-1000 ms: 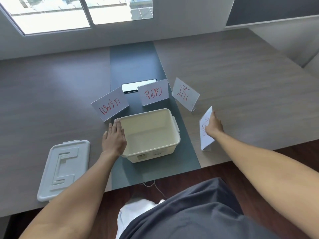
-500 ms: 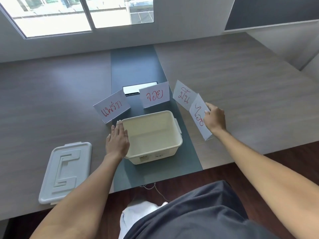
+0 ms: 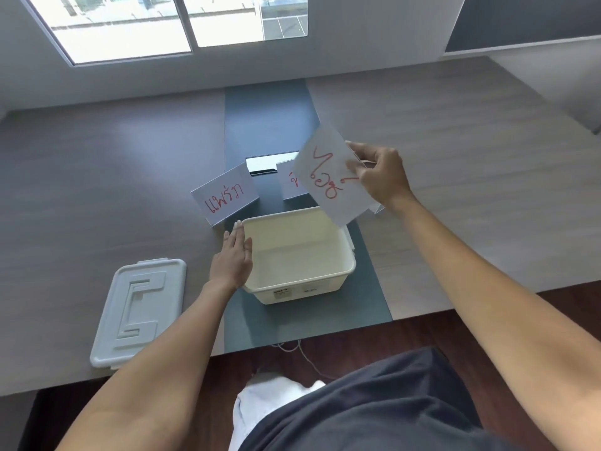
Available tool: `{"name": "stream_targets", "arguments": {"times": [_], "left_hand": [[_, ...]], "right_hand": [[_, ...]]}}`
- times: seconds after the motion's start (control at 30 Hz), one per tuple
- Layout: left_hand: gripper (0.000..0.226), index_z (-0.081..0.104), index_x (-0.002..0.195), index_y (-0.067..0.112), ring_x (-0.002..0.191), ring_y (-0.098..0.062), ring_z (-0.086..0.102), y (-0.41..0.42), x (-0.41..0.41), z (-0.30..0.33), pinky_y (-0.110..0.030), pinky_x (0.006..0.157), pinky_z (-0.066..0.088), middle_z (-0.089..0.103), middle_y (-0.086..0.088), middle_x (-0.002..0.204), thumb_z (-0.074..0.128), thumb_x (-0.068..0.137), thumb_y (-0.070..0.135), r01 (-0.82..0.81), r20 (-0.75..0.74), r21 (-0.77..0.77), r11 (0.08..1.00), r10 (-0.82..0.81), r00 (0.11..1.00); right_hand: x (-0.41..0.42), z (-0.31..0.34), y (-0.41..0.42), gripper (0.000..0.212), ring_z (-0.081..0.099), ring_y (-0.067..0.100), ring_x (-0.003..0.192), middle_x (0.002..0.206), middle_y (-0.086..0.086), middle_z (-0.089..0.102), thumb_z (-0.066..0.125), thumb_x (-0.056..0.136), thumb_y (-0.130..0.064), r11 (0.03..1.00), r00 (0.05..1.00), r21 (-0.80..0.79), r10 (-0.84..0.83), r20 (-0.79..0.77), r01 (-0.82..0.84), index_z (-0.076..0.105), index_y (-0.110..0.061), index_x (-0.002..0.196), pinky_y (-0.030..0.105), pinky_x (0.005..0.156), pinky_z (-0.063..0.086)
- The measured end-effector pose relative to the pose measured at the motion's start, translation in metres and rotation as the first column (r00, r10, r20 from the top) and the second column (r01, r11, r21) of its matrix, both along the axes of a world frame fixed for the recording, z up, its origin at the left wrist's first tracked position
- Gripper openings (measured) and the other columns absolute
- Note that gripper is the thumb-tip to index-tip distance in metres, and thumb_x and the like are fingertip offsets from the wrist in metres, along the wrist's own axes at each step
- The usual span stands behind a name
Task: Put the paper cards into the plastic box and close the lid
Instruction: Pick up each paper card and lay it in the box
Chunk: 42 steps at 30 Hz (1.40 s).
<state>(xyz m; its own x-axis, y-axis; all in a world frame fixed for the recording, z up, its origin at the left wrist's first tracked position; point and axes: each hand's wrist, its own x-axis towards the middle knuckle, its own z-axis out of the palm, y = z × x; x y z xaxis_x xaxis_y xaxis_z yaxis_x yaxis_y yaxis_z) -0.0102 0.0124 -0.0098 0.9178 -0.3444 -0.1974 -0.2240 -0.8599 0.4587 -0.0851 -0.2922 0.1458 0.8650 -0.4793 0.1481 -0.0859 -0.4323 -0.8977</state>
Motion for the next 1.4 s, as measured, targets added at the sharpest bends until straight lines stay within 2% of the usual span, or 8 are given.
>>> {"name": "stream_targets", "arguments": {"times": [0.1, 0.23, 0.47, 0.6, 0.8, 1.1, 1.27, 1.4], "left_hand": [[0.058, 0.001, 0.160, 0.026, 0.154, -0.013, 0.002, 0.002, 0.000, 0.002, -0.049, 0.117, 0.024, -0.001, 0.015, 0.167, 0.013, 0.106, 0.043, 0.013, -0.015, -0.014, 1.000, -0.013, 1.000], [0.057, 0.001, 0.160, 0.029, 0.154, -0.010, 0.001, 0.004, 0.000, 0.003, -0.050, 0.117, 0.022, -0.002, 0.018, 0.166, 0.012, 0.106, 0.043, 0.010, -0.028, -0.042, 0.999, -0.011, 1.000], [0.056, 0.003, 0.159, 0.031, 0.154, -0.009, 0.001, 0.005, 0.001, -0.002, -0.049, 0.118, 0.023, -0.001, 0.021, 0.165, 0.013, 0.106, 0.045, -0.009, -0.041, -0.126, 0.992, 0.004, 0.999], [0.055, 0.003, 0.159, 0.034, 0.153, -0.008, 0.001, 0.006, 0.001, -0.005, -0.051, 0.118, 0.021, 0.000, 0.023, 0.164, 0.013, 0.106, 0.047, -0.020, -0.045, -0.149, 0.989, 0.013, 0.999], [0.055, 0.001, 0.159, 0.035, 0.153, -0.007, 0.002, 0.005, -0.001, -0.005, -0.050, 0.119, 0.022, 0.000, 0.023, 0.164, 0.012, 0.106, 0.046, -0.040, -0.046, -0.157, 0.987, 0.033, 0.998], [0.053, 0.004, 0.157, 0.043, 0.152, -0.001, 0.004, -0.002, -0.002, -0.007, -0.047, 0.120, 0.022, 0.000, 0.032, 0.161, 0.012, 0.105, 0.046, -0.098, -0.056, -0.219, 0.971, 0.088, 0.995], [0.052, 0.004, 0.156, 0.045, 0.151, 0.000, 0.004, -0.004, 0.000, -0.007, -0.049, 0.120, 0.021, 0.000, 0.034, 0.160, 0.012, 0.105, 0.048, -0.114, -0.061, -0.237, 0.965, 0.102, 0.993], [0.052, 0.006, 0.156, 0.044, 0.151, 0.001, 0.005, -0.007, 0.004, -0.008, -0.046, 0.121, 0.021, 0.001, 0.034, 0.160, 0.013, 0.105, 0.046, -0.117, -0.061, -0.252, 0.961, 0.105, 0.993]], "right_hand": [[0.002, 0.005, 0.009, 0.034, 0.075, 0.016, 0.094, 0.108, -0.003, 0.076, 0.069, 0.089, -0.012, 0.971, 0.980, 0.146, 0.198, -0.027, -0.192, 0.072, -0.020, 0.122, 0.041, 0.082, 0.062], [0.003, 0.000, 0.019, 0.033, 0.077, 0.021, 0.089, 0.105, 0.001, 0.078, 0.073, 0.088, -0.016, 0.925, 0.921, 0.156, 0.367, -0.131, -0.347, 0.073, -0.020, 0.120, 0.044, 0.081, 0.062], [0.002, -0.027, 0.034, 0.033, 0.076, 0.013, 0.084, 0.104, -0.008, 0.076, 0.072, 0.088, -0.016, 0.859, 0.796, 0.111, 0.506, -0.333, -0.500, 0.073, -0.027, 0.119, 0.028, 0.069, 0.062], [0.002, -0.047, 0.039, 0.034, 0.076, 0.011, 0.084, 0.102, -0.004, 0.077, 0.072, 0.088, -0.011, 0.822, 0.724, 0.159, 0.560, -0.403, -0.547, 0.073, -0.025, 0.119, 0.018, 0.065, 0.057], [0.001, -0.082, 0.048, 0.037, 0.069, 0.004, 0.099, 0.110, -0.004, 0.076, 0.070, 0.088, -0.013, 0.751, 0.570, 0.199, 0.620, -0.539, -0.629, 0.073, -0.031, 0.120, 0.027, 0.097, 0.053], [0.001, -0.114, 0.060, 0.032, 0.066, 0.008, 0.105, 0.115, -0.005, 0.074, 0.067, 0.092, -0.021, 0.642, 0.397, 0.251, 0.687, -0.609, -0.724, 0.072, -0.029, 0.122, 0.020, 0.098, 0.045], [0.003, -0.125, 0.056, 0.035, 0.065, 0.003, 0.110, 0.119, -0.016, 0.072, 0.069, 0.089, -0.043, 0.614, 0.354, 0.251, 0.689, -0.632, -0.748, 0.073, -0.026, 0.118, 0.022, 0.100, 0.045], [0.015, -0.126, 0.047, 0.040, 0.072, 0.010, 0.102, 0.108, -0.002, 0.077, 0.065, 0.091, -0.045, 0.646, 0.415, 0.393, 0.741, -0.528, -0.654, 0.075, -0.012, 0.113, 0.028, 0.094, 0.056]]}}
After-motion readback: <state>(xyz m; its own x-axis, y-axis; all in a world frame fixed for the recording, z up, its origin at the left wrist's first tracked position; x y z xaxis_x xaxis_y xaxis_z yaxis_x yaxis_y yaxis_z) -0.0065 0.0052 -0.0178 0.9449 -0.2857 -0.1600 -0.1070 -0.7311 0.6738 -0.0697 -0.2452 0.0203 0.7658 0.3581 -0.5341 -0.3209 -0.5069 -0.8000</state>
